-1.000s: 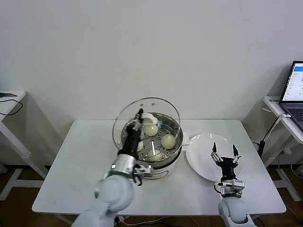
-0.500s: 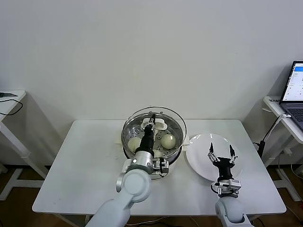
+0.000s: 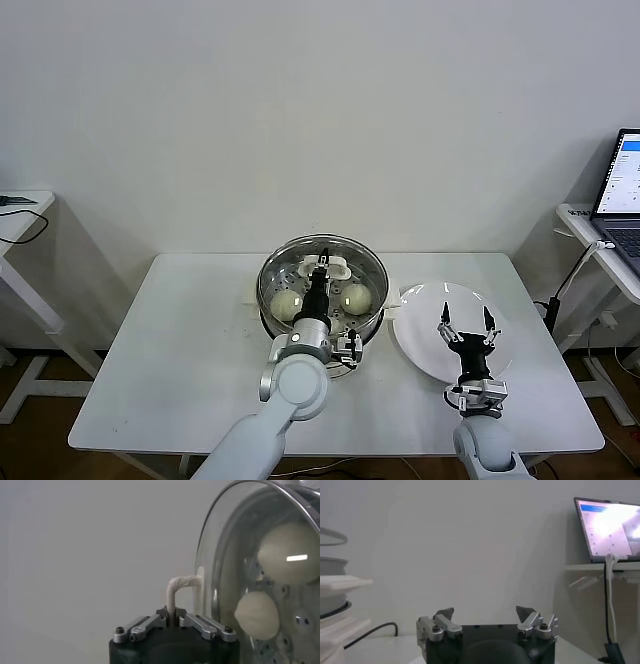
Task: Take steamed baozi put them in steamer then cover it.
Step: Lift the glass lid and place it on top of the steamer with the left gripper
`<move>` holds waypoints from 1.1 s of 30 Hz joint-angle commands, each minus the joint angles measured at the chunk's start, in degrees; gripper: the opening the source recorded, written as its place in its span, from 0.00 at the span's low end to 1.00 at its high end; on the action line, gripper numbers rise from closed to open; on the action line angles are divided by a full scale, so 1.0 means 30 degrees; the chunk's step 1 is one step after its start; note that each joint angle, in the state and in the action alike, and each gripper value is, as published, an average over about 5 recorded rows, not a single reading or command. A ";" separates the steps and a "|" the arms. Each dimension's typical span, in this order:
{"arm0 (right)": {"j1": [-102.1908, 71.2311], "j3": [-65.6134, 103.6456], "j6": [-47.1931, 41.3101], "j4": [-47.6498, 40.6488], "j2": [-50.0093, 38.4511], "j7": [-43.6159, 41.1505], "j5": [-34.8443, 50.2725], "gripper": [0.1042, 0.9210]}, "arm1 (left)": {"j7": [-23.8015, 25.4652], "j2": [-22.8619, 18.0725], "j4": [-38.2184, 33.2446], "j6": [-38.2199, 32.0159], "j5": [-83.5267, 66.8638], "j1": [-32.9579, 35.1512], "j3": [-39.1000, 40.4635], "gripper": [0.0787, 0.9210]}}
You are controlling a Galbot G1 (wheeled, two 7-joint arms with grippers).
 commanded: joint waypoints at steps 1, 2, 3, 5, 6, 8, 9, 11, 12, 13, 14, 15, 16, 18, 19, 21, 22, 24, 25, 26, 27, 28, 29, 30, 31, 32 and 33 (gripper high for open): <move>0.0047 -0.0027 0.0017 -0.0059 -0.0015 -0.0018 -0.0050 0.88 | 0.0266 -0.0279 0.0657 0.0138 0.0509 -0.0123 -0.0075 0.14; 0.0055 -0.0033 0.0020 -0.0071 -0.0012 -0.0021 -0.0063 0.88 | 0.0240 -0.0300 0.0679 0.0119 0.0490 -0.0111 -0.0101 0.14; 0.0059 -0.0038 0.0024 -0.0080 -0.0007 -0.0023 -0.0075 0.88 | 0.0207 -0.0317 0.0697 0.0102 0.0473 -0.0095 -0.0129 0.14; 0.0063 -0.0045 0.0036 -0.0085 0.0001 -0.0031 -0.0096 0.88 | 0.0142 -0.0336 0.0722 0.0072 0.0441 -0.0074 -0.0183 0.14; 0.0064 -0.0047 0.0041 -0.0084 0.0004 -0.0034 -0.0101 0.88 | 0.0104 -0.0339 0.0728 0.0062 0.0416 -0.0070 -0.0210 0.14; 0.0070 -0.0047 0.0050 -0.0084 0.0003 -0.0042 -0.0110 0.88 | 0.0055 -0.0325 0.0735 0.0061 0.0345 -0.0081 -0.0248 0.14; 0.0074 -0.0047 0.0052 -0.0084 0.0000 -0.0046 -0.0111 0.88 | 0.0024 -0.0318 0.0746 0.0064 0.0285 -0.0091 -0.0268 0.14; 0.0084 -0.0046 0.0056 -0.0084 -0.0006 -0.0048 -0.0120 0.88 | -0.0022 -0.0300 0.0762 0.0077 0.0159 -0.0100 -0.0306 0.14; 0.0089 -0.0047 0.0057 -0.0084 -0.0010 -0.0050 -0.0124 0.88 | -0.0045 -0.0291 0.0766 0.0085 0.0077 -0.0098 -0.0322 0.14; 0.0092 -0.0046 0.0058 -0.0082 -0.0015 -0.0052 -0.0133 0.88 | -0.0068 -0.0283 0.0761 0.0092 -0.0021 -0.0088 -0.0335 0.14; 0.0097 -0.0044 0.0060 -0.0083 -0.0020 -0.0053 -0.0140 0.88 | -0.0085 -0.0275 0.0748 0.0104 -0.0130 -0.0070 -0.0338 0.14; 0.0103 -0.0043 0.0061 -0.0085 -0.0026 -0.0055 -0.0146 0.88 | -0.0104 -0.0274 0.0734 0.0118 -0.0251 -0.0053 -0.0341 0.14; 0.0108 -0.0042 0.0063 -0.0090 -0.0034 -0.0057 -0.0157 0.88 | -0.0121 -0.0287 0.0722 0.0130 -0.0370 -0.0035 -0.0351 0.14; 0.0117 -0.0039 0.0066 -0.0100 -0.0045 -0.0058 -0.0182 0.88 | -0.0170 -0.0322 0.0702 0.0140 -0.0581 -0.0007 -0.0362 0.14; 0.0118 -0.0036 0.0066 -0.0100 -0.0049 -0.0059 -0.0195 0.88 | -0.0198 -0.0340 0.0693 0.0139 -0.0654 0.0005 -0.0369 0.14; 0.0123 -0.0030 0.0068 -0.0099 -0.0053 -0.0059 -0.0219 0.88 | -0.0270 -0.0351 0.0663 0.0137 -0.0801 0.0035 -0.0353 0.14; 0.0126 -0.0025 0.0069 -0.0098 -0.0053 -0.0059 -0.0226 0.88 | -0.0306 -0.0352 0.0649 0.0133 -0.0848 0.0057 -0.0340 0.14; 0.0135 -0.0017 0.0073 -0.0103 -0.0056 -0.0061 -0.0240 0.88 | -0.0388 -0.0360 0.0637 0.0125 -0.0940 0.0102 -0.0312 0.14; 0.0138 -0.0012 0.0075 -0.0105 -0.0056 -0.0062 -0.0247 0.88 | -0.0427 -0.0370 0.0646 0.0115 -0.0953 0.0123 -0.0312 0.14; 0.0142 -0.0008 0.0077 -0.0107 -0.0058 -0.0060 -0.0253 0.88 | -0.0468 -0.0376 0.0669 0.0104 -0.0957 0.0144 -0.0313 0.14; 0.0147 -0.0005 0.0079 -0.0107 -0.0059 -0.0060 -0.0257 0.88 | -0.0507 -0.0378 0.0700 0.0095 -0.0958 0.0159 -0.0319 0.14; 0.0151 -0.0002 0.0081 -0.0103 -0.0060 -0.0060 -0.0263 0.88 | -0.0545 -0.0373 0.0735 0.0079 -0.0950 0.0172 -0.0327 0.14; 0.0156 0.0000 0.0083 -0.0101 -0.0060 -0.0061 -0.0271 0.88 | -0.0580 -0.0363 0.0770 0.0062 -0.0944 0.0181 -0.0330 0.14; 0.0162 0.0002 0.0086 -0.0103 -0.0062 -0.0061 -0.0278 0.88 | -0.0614 -0.0356 0.0802 0.0048 -0.0940 0.0186 -0.0331 0.14; 0.0167 0.0004 0.0090 -0.0108 -0.0061 -0.0064 -0.0285 0.88 | -0.0651 -0.0359 0.0828 0.0033 -0.0939 0.0189 -0.0332 0.14; 0.0172 0.0004 0.0095 -0.0116 -0.0060 -0.0066 -0.0292 0.88 | -0.0689 -0.0368 0.0849 0.0018 -0.0940 0.0192 -0.0333 0.14; 0.0177 0.0005 0.0099 -0.0128 -0.0056 -0.0068 -0.0298 0.88 | -0.0729 -0.0387 0.0872 0.0005 -0.0940 0.0195 -0.0334 0.14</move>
